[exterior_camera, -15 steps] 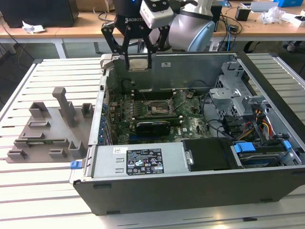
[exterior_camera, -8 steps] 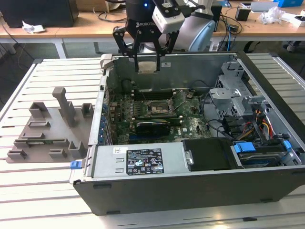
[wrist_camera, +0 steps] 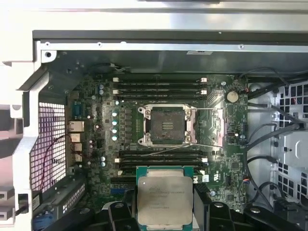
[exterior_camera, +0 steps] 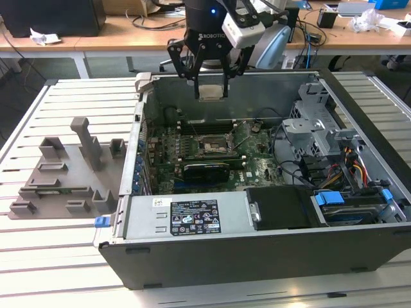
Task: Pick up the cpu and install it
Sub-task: 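Pick up the cpu and move it towards the insertion slot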
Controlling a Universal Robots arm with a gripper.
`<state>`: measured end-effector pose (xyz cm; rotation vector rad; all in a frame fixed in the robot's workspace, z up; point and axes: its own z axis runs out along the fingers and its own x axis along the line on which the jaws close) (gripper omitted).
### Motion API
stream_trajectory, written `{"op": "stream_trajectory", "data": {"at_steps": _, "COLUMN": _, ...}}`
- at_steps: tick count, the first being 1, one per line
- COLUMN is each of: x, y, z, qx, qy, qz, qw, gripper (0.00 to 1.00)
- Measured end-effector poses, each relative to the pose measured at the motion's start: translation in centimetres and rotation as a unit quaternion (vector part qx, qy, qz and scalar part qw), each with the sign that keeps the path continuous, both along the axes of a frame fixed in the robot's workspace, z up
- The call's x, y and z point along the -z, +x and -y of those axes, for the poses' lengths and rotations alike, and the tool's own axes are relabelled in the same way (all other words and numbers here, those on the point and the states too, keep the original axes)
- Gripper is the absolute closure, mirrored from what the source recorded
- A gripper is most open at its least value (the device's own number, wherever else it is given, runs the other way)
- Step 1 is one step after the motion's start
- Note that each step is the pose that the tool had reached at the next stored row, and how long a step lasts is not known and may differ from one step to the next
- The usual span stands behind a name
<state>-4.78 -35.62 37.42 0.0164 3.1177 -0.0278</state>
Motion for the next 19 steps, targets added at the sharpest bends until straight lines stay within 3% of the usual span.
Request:
{"op": "stream_trajectory", "data": {"at_steps": 13, "x": 0.95, "y": 1.1, "z": -0.12, "qx": 0.000, "qy": -0.0008, "qz": 0.0000, "qw": 1.0000, "gripper": 0.45}}
{"op": "stream_trajectory", "data": {"at_steps": 19, "x": 1.37, "y": 1.7, "z": -0.41, "qx": 0.000, "qy": -0.0017, "qz": 0.0000, "qw": 1.0000, "gripper": 0.45}}
